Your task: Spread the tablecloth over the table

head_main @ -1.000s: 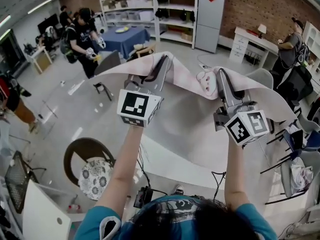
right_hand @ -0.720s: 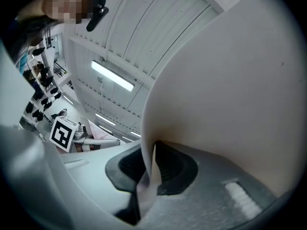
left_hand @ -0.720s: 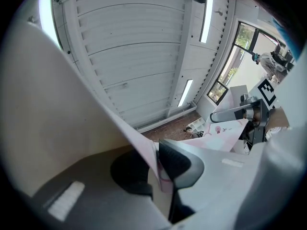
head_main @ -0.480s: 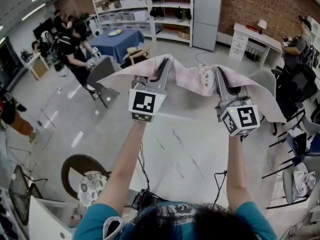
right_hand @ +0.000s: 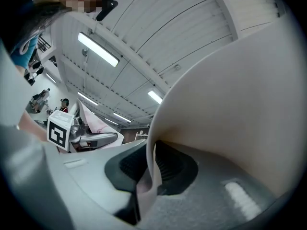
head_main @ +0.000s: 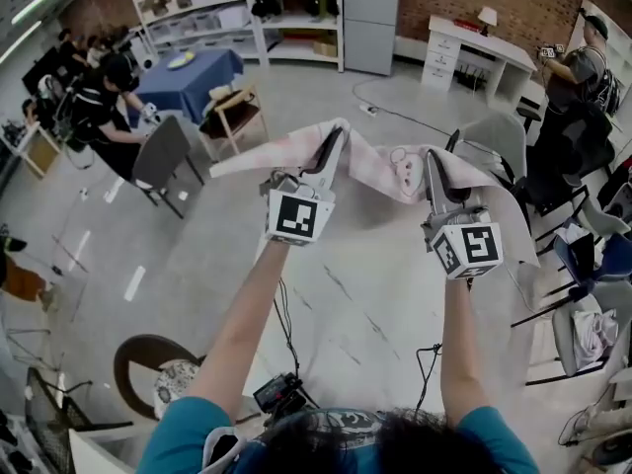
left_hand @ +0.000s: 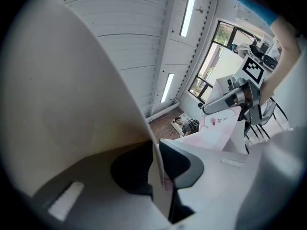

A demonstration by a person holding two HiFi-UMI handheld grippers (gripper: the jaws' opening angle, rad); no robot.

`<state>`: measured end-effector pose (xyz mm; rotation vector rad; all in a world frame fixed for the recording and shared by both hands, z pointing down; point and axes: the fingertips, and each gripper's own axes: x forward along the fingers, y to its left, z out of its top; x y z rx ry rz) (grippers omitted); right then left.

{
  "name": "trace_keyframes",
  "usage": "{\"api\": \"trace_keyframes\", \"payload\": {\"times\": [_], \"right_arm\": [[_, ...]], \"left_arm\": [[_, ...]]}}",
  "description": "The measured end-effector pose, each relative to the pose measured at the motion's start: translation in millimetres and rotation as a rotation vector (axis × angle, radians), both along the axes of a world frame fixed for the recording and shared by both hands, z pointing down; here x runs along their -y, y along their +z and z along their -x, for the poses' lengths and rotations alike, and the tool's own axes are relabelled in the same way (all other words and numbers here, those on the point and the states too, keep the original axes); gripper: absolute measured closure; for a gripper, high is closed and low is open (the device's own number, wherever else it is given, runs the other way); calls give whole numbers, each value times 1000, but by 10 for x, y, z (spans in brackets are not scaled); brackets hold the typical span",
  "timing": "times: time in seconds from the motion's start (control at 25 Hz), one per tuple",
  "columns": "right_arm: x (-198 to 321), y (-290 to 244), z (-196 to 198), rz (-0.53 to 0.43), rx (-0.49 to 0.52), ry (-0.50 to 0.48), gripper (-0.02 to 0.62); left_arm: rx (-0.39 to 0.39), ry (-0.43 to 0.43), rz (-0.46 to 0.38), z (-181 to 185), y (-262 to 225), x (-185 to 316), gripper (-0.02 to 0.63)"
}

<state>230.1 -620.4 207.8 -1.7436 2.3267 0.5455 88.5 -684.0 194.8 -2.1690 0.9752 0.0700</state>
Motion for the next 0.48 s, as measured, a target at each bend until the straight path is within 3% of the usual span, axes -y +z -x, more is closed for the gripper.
{"api": "trace_keyframes", "payload": {"times": [0.16, 0.32, 0.48], "right_arm": [[160, -8, -152, 4, -5, 52, 560], [318, -97, -186, -20, -49, 88, 560], [400, -200, -105, -87, -141, 141, 560]], "left_arm": [[14, 78, -15, -260, -58, 249, 546], [-49, 109, 4, -333, -108, 463, 548], [-108, 84, -41, -263, -205, 547, 548]]}}
